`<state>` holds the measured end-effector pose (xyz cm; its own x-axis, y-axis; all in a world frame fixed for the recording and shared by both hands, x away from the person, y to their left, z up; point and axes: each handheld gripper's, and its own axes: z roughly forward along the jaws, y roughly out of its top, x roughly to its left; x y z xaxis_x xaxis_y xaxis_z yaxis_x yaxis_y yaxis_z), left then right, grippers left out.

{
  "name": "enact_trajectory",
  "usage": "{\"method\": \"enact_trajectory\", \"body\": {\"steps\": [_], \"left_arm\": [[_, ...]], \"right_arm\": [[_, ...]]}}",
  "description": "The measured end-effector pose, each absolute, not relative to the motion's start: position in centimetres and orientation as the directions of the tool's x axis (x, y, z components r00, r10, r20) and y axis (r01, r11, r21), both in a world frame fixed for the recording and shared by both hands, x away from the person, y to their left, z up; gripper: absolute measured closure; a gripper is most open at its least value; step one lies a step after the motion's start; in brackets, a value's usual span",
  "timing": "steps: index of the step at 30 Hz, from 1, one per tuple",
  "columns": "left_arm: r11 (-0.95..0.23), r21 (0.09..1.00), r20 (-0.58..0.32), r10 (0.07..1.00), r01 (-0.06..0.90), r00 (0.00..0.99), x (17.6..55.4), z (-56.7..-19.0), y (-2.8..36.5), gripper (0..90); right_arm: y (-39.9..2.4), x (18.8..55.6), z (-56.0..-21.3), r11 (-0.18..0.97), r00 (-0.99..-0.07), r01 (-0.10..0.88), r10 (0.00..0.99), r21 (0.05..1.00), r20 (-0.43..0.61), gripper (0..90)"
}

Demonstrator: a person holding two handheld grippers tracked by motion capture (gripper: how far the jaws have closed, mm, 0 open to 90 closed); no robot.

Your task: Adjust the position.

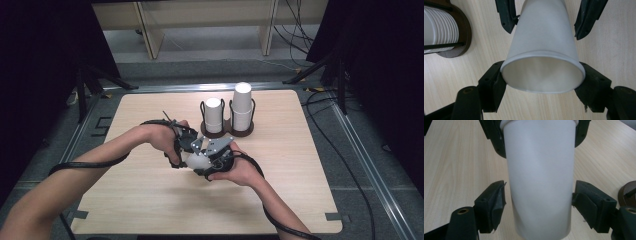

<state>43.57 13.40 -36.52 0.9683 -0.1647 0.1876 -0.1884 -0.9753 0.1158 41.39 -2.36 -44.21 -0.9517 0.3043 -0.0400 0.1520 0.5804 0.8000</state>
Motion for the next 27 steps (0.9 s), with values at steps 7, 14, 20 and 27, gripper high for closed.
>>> {"method": "enact_trajectory", "body": {"steps": [7,14,20,27], "left_arm": [[-0.972,0.123,0.189,-0.178,-0.203,0.966,43.38,-36.4,13.13,29.4],[-0.97,0.12,0.191,-0.189,-0.214,0.963,43.27,-36.21,12.86,29.5],[-0.965,0.124,0.199,-0.202,-0.23,0.959,43.14,-36.22,12.7,30.0],[-0.958,0.148,0.199,-0.213,-0.244,0.957,43.06,-36.27,12.68,30.4]], "right_arm": [[-2.31,41.55,-44.35,0.579,-0.956,0.119,0.287,0.806,-0.065,29.3],[-2.33,41.51,-44.37,0.581,-0.957,0.116,0.281,0.806,-0.065,32.7],[-2.44,41.41,-44.54,0.578,-0.957,0.132,0.287,0.805,-0.05,34.1],[-2.71,41.1,-44.57,0.584,-0.956,0.147,0.291,0.799,-0.036,35.5]]}}
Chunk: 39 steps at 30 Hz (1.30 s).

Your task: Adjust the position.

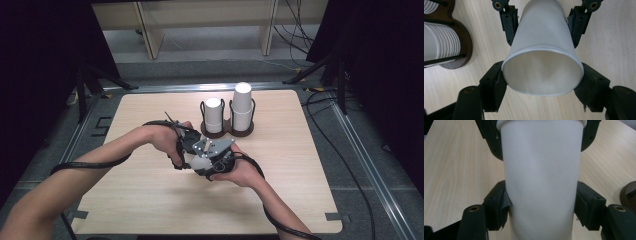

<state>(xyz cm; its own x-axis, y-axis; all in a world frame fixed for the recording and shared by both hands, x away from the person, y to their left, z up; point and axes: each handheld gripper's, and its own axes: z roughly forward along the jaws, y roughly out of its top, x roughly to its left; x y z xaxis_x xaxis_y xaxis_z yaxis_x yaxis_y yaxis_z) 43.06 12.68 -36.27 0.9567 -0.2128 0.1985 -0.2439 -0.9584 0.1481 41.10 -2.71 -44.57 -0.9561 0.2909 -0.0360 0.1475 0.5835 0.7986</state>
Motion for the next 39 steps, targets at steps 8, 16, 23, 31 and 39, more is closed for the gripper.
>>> {"method": "enact_trajectory", "body": {"steps": [8,16,23,31,39], "left_arm": [[-0.9,0.328,0.291,-0.193,-0.288,0.937,43.5,-36.2,13.6,17.6],[-0.794,0.567,0.339,-0.017,-0.218,0.941,43.4,-37.0,15.7,6.8],[-0.615,0.786,0.265,0.238,-0.066,0.934,42.5,-39.6,18.3,8.1],[-0.411,0.911,0.268,0.605,0.006,0.75,41.3,-43.6,23.1,9.5],[-0.136,0.971,-0.011,0.799,0.199,0.601,38.2,-47.8,25.7,9.7]], "right_arm": [[-4.0,40.9,-44.5,0.554,-0.941,0.113,0.325,0.824,-0.089,35.1],[-7.6,40.6,-45.0,0.39,-0.866,0.117,0.491,0.913,-0.099,34.7],[-12.0,39.9,-45.7,0.21,-0.757,0.181,0.653,0.961,0.001,34.5],[-15.3,39.3,-46.1,0.121,-0.663,0.196,0.747,0.973,0.041,34.1],[-18.2,39.0,-46.5,0.057,-0.592,0.201,0.802,0.978,0.075,34.0]]}}
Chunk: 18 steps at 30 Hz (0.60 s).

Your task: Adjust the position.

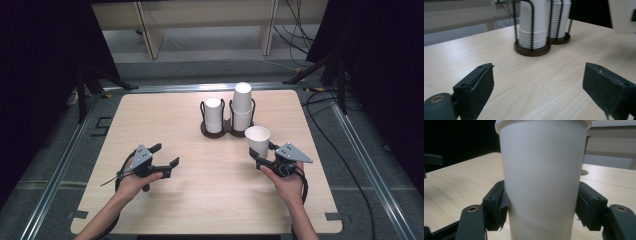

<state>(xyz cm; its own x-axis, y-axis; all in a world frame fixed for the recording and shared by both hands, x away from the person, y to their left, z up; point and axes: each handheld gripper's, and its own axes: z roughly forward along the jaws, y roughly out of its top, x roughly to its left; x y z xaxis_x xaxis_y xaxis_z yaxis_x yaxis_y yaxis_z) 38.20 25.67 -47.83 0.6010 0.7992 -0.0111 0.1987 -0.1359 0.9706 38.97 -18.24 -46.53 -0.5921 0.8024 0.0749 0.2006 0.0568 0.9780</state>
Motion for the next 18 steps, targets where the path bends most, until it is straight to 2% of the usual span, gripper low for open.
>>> {"method": "enact_trajectory", "body": {"steps": [2,7,9,12,18], "left_arm": [[-0.099,0.977,-0.025,0.828,0.191,0.56,37.8,-48.3,26.2,9.7],[-0.047,0.99,-0.026,0.866,0.133,0.499,37.3,-49.1,27.0,9.6],[-0.041,0.99,-0.03,0.88,0.138,0.473,37.1,-49.2,27.2,9.3],[-0.041,0.994,-0.011,0.885,0.102,0.466,37.1,-49.5,27.2,9.1],[-0.052,0.994,0.003,0.896,0.1,0.445,36.9,-49.6,27.2,8.7]], "right_arm": [[-18.8,38.6,-46.6,0.042,-0.554,0.227,0.827,0.973,0.093,34.0],[-20.2,38.3,-46.9,0.038,-0.507,0.225,0.858,0.974,0.083,34.0],[-20.7,38.3,-47.1,0.034,-0.502,0.227,0.861,0.973,0.087,33.9],[-21.4,38.0,-47.4,0.027,-0.47,0.211,0.879,0.977,0.078,33.9],[-22.4,37.9,-48.2,-0.002,-0.441,0.208,0.892,0.978,0.096,33.9]]}}
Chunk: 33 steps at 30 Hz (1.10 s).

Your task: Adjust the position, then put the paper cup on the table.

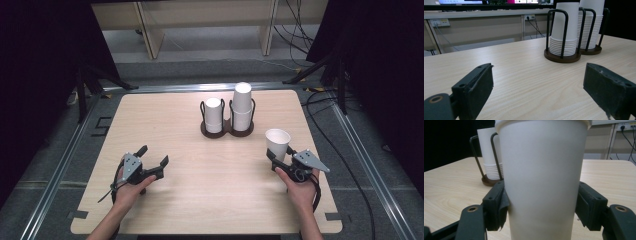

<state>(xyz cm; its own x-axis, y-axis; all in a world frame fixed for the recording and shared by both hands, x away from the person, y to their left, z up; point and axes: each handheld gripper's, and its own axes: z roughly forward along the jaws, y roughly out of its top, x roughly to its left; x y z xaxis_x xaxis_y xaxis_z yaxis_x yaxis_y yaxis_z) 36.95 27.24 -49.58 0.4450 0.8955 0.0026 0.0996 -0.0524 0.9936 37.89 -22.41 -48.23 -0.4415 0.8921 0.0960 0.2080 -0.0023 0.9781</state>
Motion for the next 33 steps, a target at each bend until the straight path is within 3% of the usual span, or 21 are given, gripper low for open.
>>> {"method": "enact_trajectory", "body": {"steps": [4,7,11,12,18,22,24,33], "left_arm": [[-0.028,0.997,-0.008,0.9,0.077,0.435,37.4,-49.8,27.3,8.5],[-0.028,0.996,-0.008,0.908,0.079,0.42,37.5,-50.0,27.5,8.5],[-0.022,0.996,-0.014,0.912,0.085,0.409,37.6,-49.9,27.6,8.5],[-0.022,0.996,-0.014,0.913,0.082,0.407,37.6,-50.0,27.6,8.6],[-0.039,0.995,-0.003,0.914,0.096,0.407,37.4,-49.9,27.5,9.6],[-0.024,0.997,-0.007,0.911,0.071,0.412,37.6,-50.0,27.5,9.8],[-0.051,0.995,0.011,0.913,0.087,0.407,37.4,-49.9,27.4,10.1],[-0.052,0.997,0.021,0.912,0.064,0.41,37.6,-50.0,27.2,10.3]], "right_arm": [[-22.9,37.8,-48.5,-0.001,-0.419,0.217,0.903,0.976,0.094,33.8],[-23.0,37.6,-48.6,-0.063,-0.399,0.237,0.903,0.969,0.157,33.7],[-23.5,37.5,-48.5,-0.069,-0.397,0.228,0.904,0.971,0.158,33.7],[-23.8,37.5,-48.4,-0.034,-0.388,0.212,0.915,0.977,0.115,33.6],[-23.9,37.1,-48.0,-0.06,-0.363,0.233,0.921,0.971,0.144,33.5],[-23.9,37.7,-48.0,-0.057,-0.375,0.189,0.918,0.98,0.126,33.4],[-23.9,37.6,-48.0,-0.051,-0.368,0.237,0.919,0.97,0.139,33.4],[-24.2,39.3,-48.3,-0.021,-0.361,0.262,0.925,0.965,0.118,33.2]]}}
